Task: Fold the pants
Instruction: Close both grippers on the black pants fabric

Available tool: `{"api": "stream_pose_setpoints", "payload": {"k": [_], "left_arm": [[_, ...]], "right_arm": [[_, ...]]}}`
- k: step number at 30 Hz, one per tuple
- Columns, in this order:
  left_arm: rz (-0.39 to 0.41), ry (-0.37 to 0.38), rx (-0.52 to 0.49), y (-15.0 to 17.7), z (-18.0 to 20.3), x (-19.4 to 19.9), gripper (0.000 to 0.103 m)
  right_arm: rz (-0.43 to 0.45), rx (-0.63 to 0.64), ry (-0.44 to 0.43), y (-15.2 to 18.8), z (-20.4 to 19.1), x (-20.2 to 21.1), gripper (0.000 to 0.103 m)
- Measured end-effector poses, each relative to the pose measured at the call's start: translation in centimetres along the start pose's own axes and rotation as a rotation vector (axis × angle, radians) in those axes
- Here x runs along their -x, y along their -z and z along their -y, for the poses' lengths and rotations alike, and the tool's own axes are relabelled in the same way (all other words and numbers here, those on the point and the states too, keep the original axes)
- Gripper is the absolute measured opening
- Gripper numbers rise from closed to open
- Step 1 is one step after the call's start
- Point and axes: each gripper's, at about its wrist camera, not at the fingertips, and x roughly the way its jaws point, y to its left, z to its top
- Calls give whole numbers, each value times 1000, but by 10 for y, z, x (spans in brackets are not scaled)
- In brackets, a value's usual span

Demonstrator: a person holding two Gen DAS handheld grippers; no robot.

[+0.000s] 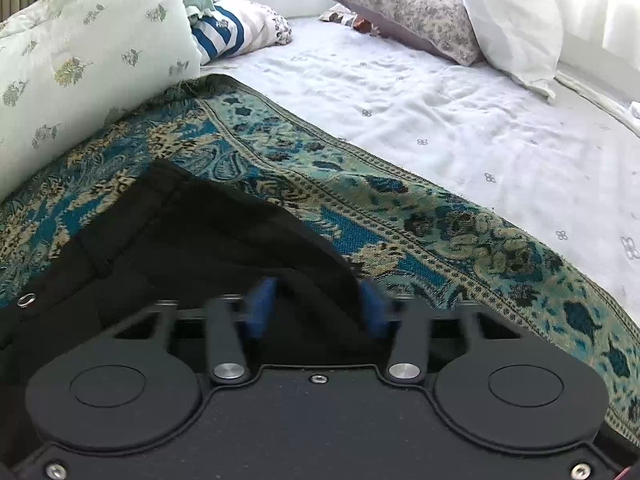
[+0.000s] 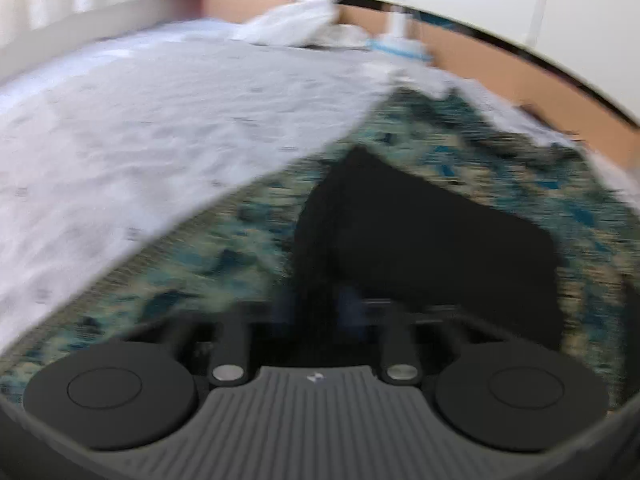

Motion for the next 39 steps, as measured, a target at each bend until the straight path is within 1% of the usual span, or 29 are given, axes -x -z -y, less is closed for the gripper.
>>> {"api": "stream_pose_setpoints", "payload": {"k": [1,4,8,11,13,16,19,23,25,29,31,33,35,39], "left_arm": [[6,20,5,0,-3,3,17],[2,61,3,1,-13,9,11],[0,105,3,2,-30,23,9],[-2,149,-5,1,-47,39,8],[4,184,-9,0,-61,52,8],[29,265,-3,4,-95,75,8],[54,323,-24,20,-132,95,8],[27,378,-24,45,-178,107,8],[39,412,-21,56,-198,118,8],[105,476,-29,76,-236,153,8],[124,508,-6,87,-259,170,8],[145,523,8,98,-279,184,8],[162,524,-8,110,-295,194,8],[131,511,-27,133,-316,202,8]], "right_arm": [[-6,-16,-3,1,5,0,7],[-7,-22,-30,3,21,3,6],[-20,-105,-81,3,51,13,5],[-20,-139,-115,2,78,23,4],[-25,-170,-157,3,101,30,4],[-28,-232,-245,5,144,40,4],[-13,-249,-328,14,190,54,4],[-6,-263,-402,34,252,68,4],[-9,-279,-428,45,279,71,4],[9,-310,-453,70,330,81,4],[18,-335,-462,83,354,86,4],[22,-361,-477,95,377,90,4],[24,-386,-486,108,399,92,4],[20,-406,-479,129,430,92,4]]}}
